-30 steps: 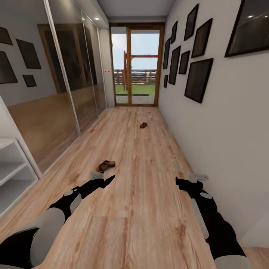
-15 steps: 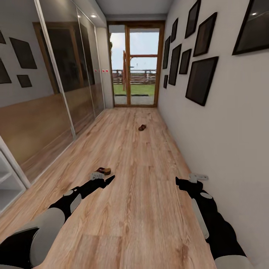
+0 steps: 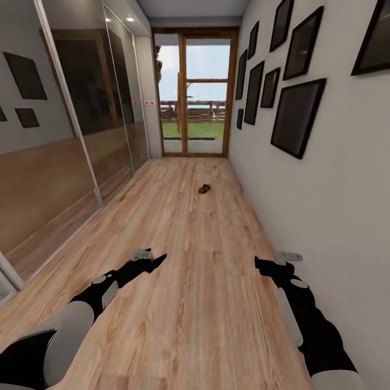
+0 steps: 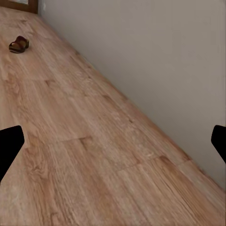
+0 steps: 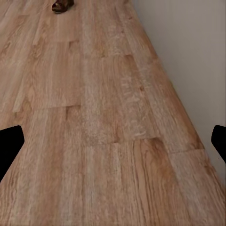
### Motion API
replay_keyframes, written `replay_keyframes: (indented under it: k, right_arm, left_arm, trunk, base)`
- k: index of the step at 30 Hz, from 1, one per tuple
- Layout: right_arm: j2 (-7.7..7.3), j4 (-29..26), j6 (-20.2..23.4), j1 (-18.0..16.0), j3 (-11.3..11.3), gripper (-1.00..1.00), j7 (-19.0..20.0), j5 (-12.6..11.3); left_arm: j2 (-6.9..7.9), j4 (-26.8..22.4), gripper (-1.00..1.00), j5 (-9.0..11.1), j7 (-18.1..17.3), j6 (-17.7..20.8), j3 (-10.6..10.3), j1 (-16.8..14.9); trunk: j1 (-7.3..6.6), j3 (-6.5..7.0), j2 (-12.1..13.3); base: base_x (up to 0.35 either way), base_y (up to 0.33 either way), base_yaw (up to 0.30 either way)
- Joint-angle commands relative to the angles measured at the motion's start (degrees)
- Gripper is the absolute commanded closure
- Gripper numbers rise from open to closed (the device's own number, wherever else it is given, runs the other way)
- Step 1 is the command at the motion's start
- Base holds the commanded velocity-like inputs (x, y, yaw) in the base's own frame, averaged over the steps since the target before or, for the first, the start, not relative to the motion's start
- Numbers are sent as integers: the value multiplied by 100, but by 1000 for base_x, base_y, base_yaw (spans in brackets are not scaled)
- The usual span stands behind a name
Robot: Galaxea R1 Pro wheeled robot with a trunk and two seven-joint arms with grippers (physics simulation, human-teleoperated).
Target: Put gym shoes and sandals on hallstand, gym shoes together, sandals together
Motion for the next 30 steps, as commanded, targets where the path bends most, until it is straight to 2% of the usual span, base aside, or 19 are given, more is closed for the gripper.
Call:
replay_keyframes:
  k: [1, 10, 30]
  right_arm:
    - [-3, -4, 22, -3, 8, -100, -42, -57]
    - [-3, -4, 21, -3, 8, -100, -41, -57]
    - [5, -1, 22, -3, 9, -100, -42, -57]
  left_arm:
    - [0, 7, -100, -14, -23, -20, 25, -6]
    - [0, 7, -100, -14, -23, -20, 25, -2]
    - [0, 7, -100, -14, -23, -20, 25, -2]
  trunk:
    - [2, -6, -2]
    - [2, -6, -2]
    - [2, -6, -2]
  base:
    - [345, -96, 0]
    - [345, -96, 68]
    - [345, -96, 277]
